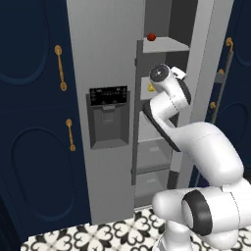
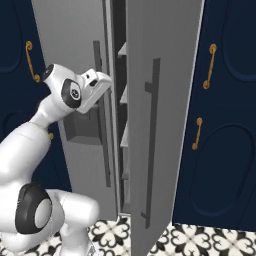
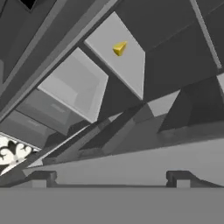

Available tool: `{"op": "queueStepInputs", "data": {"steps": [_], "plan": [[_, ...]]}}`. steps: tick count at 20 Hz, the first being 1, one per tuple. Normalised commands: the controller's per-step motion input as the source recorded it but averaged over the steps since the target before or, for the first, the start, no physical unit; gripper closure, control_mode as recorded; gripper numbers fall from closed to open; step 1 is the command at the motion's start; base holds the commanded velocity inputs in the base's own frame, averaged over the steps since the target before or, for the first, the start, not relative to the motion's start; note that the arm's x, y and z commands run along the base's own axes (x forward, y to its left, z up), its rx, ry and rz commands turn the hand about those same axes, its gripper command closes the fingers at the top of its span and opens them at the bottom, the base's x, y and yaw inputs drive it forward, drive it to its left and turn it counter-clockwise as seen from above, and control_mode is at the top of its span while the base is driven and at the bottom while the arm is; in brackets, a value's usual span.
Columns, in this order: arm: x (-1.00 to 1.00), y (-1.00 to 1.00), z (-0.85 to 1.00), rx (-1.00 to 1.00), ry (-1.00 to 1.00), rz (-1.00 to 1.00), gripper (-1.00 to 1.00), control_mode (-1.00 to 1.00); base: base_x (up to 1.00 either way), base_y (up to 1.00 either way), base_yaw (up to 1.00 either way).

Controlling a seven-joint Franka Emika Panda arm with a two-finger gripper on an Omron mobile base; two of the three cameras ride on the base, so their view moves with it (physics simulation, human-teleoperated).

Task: Grab a lemon wedge from the fridge and one ice cube from the ice bowl, and put them in the glass of lemonade.

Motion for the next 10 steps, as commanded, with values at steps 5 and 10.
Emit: {"op": "queueStepInputs", "data": {"steps": [5,10], "plan": [[0.73,-0.43,-0.04,-0.03,0.12,-0.02,-1.0,-1.0,0.0,0.0,0.0],[0.96,-0.4,-0.19,-0.01,0.19,0.01,-1.0,-1.0,0.0,0.0,0.0]]}}
